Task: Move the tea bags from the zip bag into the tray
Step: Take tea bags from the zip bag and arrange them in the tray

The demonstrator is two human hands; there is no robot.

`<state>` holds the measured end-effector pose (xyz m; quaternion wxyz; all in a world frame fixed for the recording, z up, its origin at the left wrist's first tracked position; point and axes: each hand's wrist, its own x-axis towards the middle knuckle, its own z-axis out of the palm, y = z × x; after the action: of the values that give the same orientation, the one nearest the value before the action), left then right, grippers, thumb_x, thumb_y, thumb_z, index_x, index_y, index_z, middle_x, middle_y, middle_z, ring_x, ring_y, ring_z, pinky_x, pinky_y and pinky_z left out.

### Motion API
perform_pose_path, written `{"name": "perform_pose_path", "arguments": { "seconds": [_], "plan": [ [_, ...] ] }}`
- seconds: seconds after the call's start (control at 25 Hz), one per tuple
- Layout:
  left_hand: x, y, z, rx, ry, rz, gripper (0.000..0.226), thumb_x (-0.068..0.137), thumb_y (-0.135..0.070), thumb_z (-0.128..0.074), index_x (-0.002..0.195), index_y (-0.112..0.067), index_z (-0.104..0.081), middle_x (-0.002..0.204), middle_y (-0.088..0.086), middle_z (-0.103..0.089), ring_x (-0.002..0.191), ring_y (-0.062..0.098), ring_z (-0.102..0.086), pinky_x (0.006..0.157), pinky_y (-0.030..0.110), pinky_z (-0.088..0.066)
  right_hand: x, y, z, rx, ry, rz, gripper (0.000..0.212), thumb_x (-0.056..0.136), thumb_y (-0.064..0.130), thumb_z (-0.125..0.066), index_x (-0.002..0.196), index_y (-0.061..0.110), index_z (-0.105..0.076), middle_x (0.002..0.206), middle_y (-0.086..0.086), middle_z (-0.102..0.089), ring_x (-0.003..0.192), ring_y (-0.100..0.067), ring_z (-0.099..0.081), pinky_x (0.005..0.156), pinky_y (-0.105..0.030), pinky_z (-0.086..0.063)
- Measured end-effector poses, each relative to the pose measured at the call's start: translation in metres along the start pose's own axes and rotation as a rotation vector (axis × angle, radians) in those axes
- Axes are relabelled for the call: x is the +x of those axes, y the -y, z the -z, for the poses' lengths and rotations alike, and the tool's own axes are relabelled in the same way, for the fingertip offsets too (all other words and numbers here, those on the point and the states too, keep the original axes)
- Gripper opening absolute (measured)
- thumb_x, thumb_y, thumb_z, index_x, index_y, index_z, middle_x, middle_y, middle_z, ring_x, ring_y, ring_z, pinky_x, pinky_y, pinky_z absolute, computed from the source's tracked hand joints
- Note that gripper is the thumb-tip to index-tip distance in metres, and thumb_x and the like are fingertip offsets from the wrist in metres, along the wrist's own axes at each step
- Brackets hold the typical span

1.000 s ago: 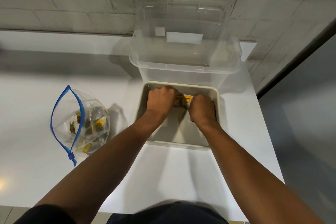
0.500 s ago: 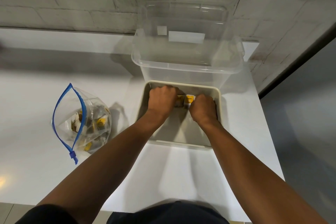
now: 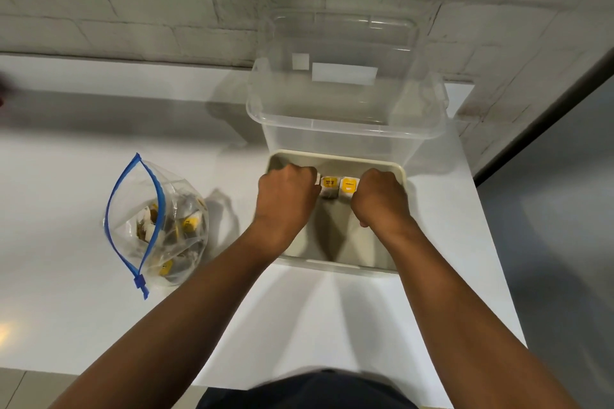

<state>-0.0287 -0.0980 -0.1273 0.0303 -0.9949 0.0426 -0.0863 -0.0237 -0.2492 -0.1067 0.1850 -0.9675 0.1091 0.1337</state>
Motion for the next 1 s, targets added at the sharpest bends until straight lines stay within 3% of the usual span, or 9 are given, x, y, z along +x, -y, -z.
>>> {"name": "perform_pose_path", "arguments": {
  "seconds": [0.16,0.32,0.48,0.6,0.76,0.88,0.96,1.0],
  "plan": [
    [-0.030,0.027,0.037,-0.165,0.010,0.101,0.024,0.094,-0.045,-0.053,0.098,-0.028,-0.069,0.086,0.002,-0.070,0.079,0.031,-0.065,0.062,0.029,-0.038,-0.027,0.018,0.007,0.063,-0.023,0.057,0.003,0.089,0.011,-0.058,0.091,0.010,-0.060,0.091,-0.014,-0.069,0.083,-0.034,-0.069,0.066,-0.029,-0.049],
    [-0.070,0.072,0.066,-0.292,-0.067,0.259,0.024,0.093,-0.050,-0.051,0.095,-0.034,-0.070,0.077,-0.009,-0.072,0.073,0.024,-0.065,0.063,0.029,-0.049,-0.052,0.056,-0.002,0.160,-0.101,0.248,0.025,0.089,0.030,-0.050,0.082,0.012,-0.067,0.078,-0.015,-0.071,0.075,-0.038,-0.069,0.070,-0.041,-0.059],
    [-0.112,0.141,0.078,-0.336,-0.218,0.430,0.012,0.091,-0.035,-0.060,0.089,-0.032,-0.071,0.079,-0.011,-0.071,0.070,0.024,-0.062,0.061,0.029,-0.048,-0.090,0.134,-0.014,0.300,-0.176,0.598,0.018,0.091,0.023,-0.055,0.089,0.018,-0.072,0.085,-0.003,-0.075,0.085,-0.029,-0.067,0.080,-0.035,-0.051],
    [-0.128,0.188,0.069,-0.338,-0.182,0.435,0.013,0.090,-0.031,-0.063,0.100,-0.032,-0.072,0.091,-0.008,-0.068,0.077,0.024,-0.064,0.064,0.029,-0.046,-0.112,0.191,-0.036,0.358,-0.065,0.709,0.021,0.092,0.014,-0.055,0.104,0.019,-0.073,0.094,-0.001,-0.075,0.090,-0.023,-0.067,0.084,-0.031,-0.051],
    [-0.140,0.218,0.055,-0.364,-0.094,0.384,0.015,0.087,-0.020,-0.068,0.102,-0.022,-0.071,0.093,-0.001,-0.064,0.077,0.024,-0.062,0.062,0.033,-0.048,-0.128,0.239,-0.072,0.195,0.097,0.709,0.029,0.086,0.001,-0.054,0.107,0.014,-0.069,0.099,-0.008,-0.070,0.092,-0.026,-0.064,0.080,-0.034,-0.054],
    [-0.141,0.225,0.048,-0.303,-0.003,0.366,0.016,0.084,-0.009,-0.064,0.100,-0.013,-0.067,0.094,0.005,-0.061,0.081,0.025,-0.059,0.059,0.033,-0.041,-0.132,0.257,-0.086,-0.038,0.164,0.667,0.019,0.082,-0.002,-0.057,0.097,0.006,-0.063,0.084,-0.007,-0.060,0.078,-0.025,-0.054,0.060,-0.031,-0.043],
    [-0.137,0.225,0.040,-0.253,0.078,0.313,0.021,0.085,-0.004,-0.057,0.103,-0.011,-0.064,0.104,0.005,-0.059,0.088,0.024,-0.057,0.061,0.031,-0.036,-0.133,0.262,-0.095,-0.177,0.179,0.635,0.014,0.084,-0.003,-0.054,0.091,0.008,-0.058,0.081,-0.005,-0.057,0.076,-0.024,-0.052,0.061,-0.028,-0.037],
    [-0.136,0.225,0.036,-0.249,0.119,0.278,0.025,0.085,-0.004,-0.055,0.107,-0.012,-0.064,0.112,0.004,-0.059,0.091,0.024,-0.057,0.062,0.030,-0.036,-0.132,0.261,-0.102,-0.218,0.180,0.616,0.015,0.086,-0.002,-0.053,0.093,0.010,-0.059,0.089,-0.007,-0.062,0.081,-0.024,-0.056,0.065,-0.029,-0.038]
  ]
}}
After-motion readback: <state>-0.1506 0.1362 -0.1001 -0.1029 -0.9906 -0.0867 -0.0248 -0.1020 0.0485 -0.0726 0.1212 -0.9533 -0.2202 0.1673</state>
